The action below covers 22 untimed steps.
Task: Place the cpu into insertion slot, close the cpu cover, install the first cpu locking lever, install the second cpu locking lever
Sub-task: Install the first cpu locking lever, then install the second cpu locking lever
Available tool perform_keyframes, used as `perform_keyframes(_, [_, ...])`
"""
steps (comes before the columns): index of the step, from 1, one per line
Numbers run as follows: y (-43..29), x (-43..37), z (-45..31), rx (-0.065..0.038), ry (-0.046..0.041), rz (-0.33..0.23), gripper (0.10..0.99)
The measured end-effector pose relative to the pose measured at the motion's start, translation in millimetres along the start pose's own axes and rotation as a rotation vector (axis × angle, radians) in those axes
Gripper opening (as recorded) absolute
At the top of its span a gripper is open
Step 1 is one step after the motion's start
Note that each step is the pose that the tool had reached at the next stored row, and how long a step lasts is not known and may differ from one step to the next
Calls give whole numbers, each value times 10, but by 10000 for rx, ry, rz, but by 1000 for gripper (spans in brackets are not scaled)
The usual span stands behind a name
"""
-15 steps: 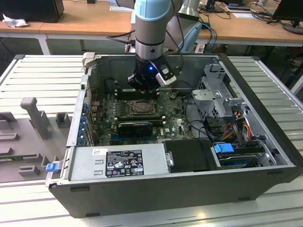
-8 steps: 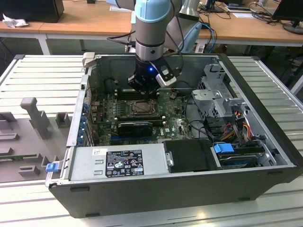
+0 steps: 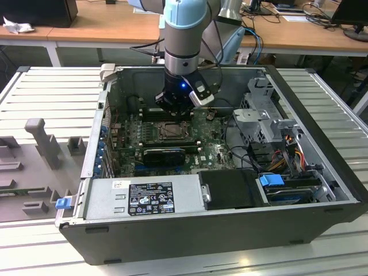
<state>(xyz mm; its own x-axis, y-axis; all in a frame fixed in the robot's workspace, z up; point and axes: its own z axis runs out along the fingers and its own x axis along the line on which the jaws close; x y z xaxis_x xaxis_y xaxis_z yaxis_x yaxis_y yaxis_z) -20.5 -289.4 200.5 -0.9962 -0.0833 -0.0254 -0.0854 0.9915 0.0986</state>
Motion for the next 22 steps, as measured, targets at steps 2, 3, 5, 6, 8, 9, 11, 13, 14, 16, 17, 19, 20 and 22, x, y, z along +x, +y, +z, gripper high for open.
perform_keyframes(2, [3,-2,-13,-29,-9,-2,106])
perform_keyframes(3, [5,-3,-30,-31,-9,-2,106])
perform_keyframes(5, [10,-3,-87,-29,-5,-2,106])
perform_keyframes(6, [12,-4,-110,-30,-6,-3,106])
perform_keyframes(8, [-5,-3,-113,-28,-4,-3,106])
perform_keyframes(9, [-9,-2,-113,-28,-4,-2,106])
perform_keyframes(11, [-20,-1,-114,-28,-4,-2,106])
perform_keyframes(13, [-28,-1,-115,-28,-4,-2,106])
perform_keyframes(14, [-32,0,-116,-28,-5,-1,106])
perform_keyframes(16, [-41,0,-117,-28,-4,-2,106])
perform_keyframes(17, [-45,1,-117,-28,-4,-2,106])
perform_keyframes(19, [-56,2,-118,-29,-5,-2,106])
perform_keyframes(20, [-59,2,-131,-25,-2,-1,106])
perform_keyframes(22, [-57,0,-180,-30,-5,-1,106])
